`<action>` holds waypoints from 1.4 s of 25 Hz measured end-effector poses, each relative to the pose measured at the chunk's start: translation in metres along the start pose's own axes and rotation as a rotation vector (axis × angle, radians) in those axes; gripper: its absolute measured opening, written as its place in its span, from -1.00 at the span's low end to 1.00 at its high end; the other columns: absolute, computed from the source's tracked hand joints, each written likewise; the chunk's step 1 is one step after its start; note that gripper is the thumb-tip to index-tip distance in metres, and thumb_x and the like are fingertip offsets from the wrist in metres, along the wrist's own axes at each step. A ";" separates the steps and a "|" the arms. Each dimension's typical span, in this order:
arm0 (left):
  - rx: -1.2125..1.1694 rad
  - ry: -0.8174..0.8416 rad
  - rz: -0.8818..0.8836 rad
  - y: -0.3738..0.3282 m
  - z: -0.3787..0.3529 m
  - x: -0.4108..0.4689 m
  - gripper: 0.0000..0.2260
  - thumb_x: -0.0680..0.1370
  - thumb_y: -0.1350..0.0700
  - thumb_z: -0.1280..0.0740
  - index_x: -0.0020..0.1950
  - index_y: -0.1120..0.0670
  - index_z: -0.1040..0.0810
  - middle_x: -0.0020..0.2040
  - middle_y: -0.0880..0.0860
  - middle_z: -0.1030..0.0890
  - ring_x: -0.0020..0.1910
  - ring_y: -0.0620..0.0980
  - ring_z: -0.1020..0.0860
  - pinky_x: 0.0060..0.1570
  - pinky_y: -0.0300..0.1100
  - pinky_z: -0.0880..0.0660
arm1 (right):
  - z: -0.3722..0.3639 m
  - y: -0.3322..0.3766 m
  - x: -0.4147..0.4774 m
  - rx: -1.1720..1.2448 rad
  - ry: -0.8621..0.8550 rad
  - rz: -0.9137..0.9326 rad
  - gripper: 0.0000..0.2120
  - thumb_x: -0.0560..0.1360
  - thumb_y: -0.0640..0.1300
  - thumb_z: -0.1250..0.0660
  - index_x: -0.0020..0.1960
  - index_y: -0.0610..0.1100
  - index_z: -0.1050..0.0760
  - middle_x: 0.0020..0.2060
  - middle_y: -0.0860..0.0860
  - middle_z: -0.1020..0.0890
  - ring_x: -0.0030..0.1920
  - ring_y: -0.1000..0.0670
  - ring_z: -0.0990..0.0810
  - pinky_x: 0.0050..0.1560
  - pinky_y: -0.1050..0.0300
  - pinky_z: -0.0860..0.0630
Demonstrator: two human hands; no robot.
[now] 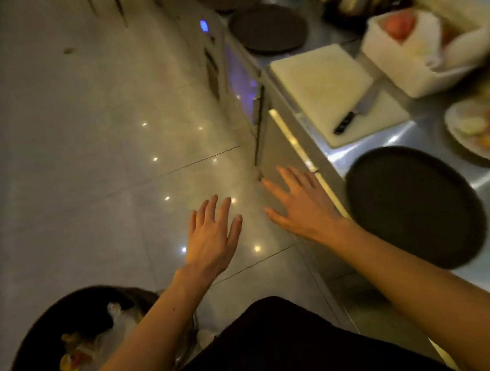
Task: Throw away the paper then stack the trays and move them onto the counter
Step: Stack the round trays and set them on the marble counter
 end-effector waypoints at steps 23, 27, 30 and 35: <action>0.314 0.376 -0.703 -0.352 -0.202 0.118 -0.44 0.60 -0.23 0.03 0.56 -0.06 -0.03 0.58 0.19 -0.14 0.54 0.24 -0.12 0.45 0.16 -0.09 | -0.060 -0.343 -0.306 0.229 0.016 -1.092 -0.29 0.53 0.25 -0.11 0.56 0.00 0.02 0.52 -0.24 -0.09 0.50 -0.30 -0.08 0.39 -0.23 -0.20; 0.323 0.408 -0.722 -0.350 -0.217 0.155 -0.44 0.62 -0.16 -0.07 0.58 -0.03 -0.04 0.58 0.22 -0.09 0.55 0.28 -0.06 0.46 0.18 -0.06 | -0.081 -0.353 -0.309 0.299 0.099 -1.208 -0.28 0.53 0.25 -0.11 0.56 -0.01 0.04 0.52 -0.25 -0.07 0.49 -0.31 -0.09 0.37 -0.23 -0.23; 0.321 0.421 -0.713 -0.345 -0.223 0.185 -0.42 0.61 -0.15 -0.11 0.59 -0.02 -0.01 0.59 0.24 -0.03 0.55 0.30 -0.01 0.46 0.18 -0.02 | -0.092 -0.357 -0.306 0.363 0.137 -1.289 -0.28 0.52 0.22 -0.15 0.55 -0.01 0.06 0.52 -0.25 -0.07 0.47 -0.31 -0.12 0.34 -0.22 -0.28; 0.327 0.479 -0.662 -0.330 -0.233 0.229 -0.38 0.61 -0.14 -0.15 0.59 0.01 0.00 0.59 0.28 0.05 0.54 0.34 -0.02 0.45 0.20 -0.08 | -0.103 -0.362 -0.287 0.444 0.152 -1.379 -0.28 0.52 0.19 -0.18 0.54 -0.02 0.04 0.47 -0.24 -0.16 0.40 -0.30 -0.24 0.27 -0.20 -0.38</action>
Point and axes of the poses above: each hand's wrist, its own x-axis towards the middle knuckle, its own z-axis out of the back of the hand, y = z × x, the point moved 9 cm from there along x, towards the middle knuckle
